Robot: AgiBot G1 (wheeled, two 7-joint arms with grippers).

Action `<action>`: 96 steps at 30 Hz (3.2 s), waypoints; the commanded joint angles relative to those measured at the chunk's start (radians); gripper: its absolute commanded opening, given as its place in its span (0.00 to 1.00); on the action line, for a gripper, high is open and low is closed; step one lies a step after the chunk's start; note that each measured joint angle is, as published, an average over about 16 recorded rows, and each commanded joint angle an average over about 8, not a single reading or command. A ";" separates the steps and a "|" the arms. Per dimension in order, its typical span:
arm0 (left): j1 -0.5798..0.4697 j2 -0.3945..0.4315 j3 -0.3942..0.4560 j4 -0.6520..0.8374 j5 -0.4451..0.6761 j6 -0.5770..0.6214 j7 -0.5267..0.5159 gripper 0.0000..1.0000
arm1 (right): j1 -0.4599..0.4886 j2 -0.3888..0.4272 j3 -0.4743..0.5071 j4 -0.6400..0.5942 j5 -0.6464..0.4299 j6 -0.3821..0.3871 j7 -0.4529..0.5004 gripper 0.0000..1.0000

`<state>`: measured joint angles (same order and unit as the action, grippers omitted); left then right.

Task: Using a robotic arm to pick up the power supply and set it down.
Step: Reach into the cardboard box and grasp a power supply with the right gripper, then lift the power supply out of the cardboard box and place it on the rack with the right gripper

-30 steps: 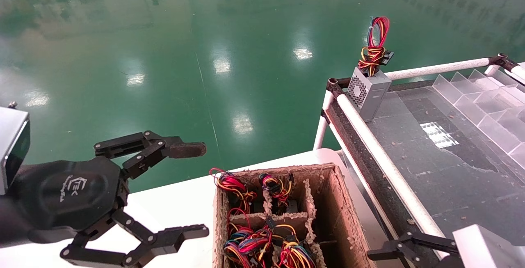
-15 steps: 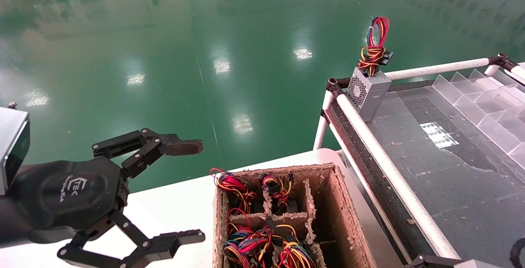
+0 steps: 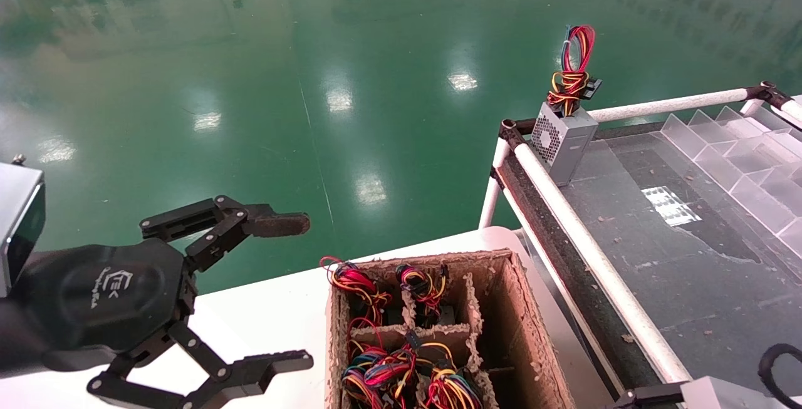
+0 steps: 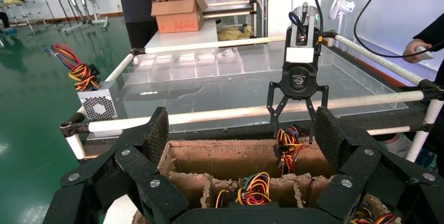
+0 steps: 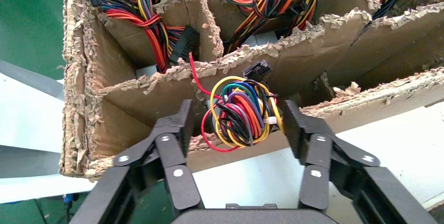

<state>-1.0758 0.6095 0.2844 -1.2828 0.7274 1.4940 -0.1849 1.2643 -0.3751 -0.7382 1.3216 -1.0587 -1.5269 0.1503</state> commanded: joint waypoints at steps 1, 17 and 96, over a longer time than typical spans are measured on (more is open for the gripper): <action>0.000 0.000 0.000 0.000 0.000 0.000 0.000 1.00 | 0.002 -0.003 -0.003 -0.001 -0.004 0.003 -0.001 0.00; 0.000 -0.001 0.001 0.000 -0.001 -0.001 0.001 1.00 | -0.010 -0.010 -0.003 -0.014 0.002 0.045 -0.010 0.00; -0.001 -0.003 0.006 0.000 -0.004 -0.003 0.003 1.00 | 0.694 -0.267 0.137 -1.062 -0.291 0.292 -0.471 0.00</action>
<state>-1.0772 0.6068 0.2908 -1.2828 0.7229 1.4912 -0.1817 1.9532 -0.6367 -0.6016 0.2707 -1.3452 -1.2503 -0.3182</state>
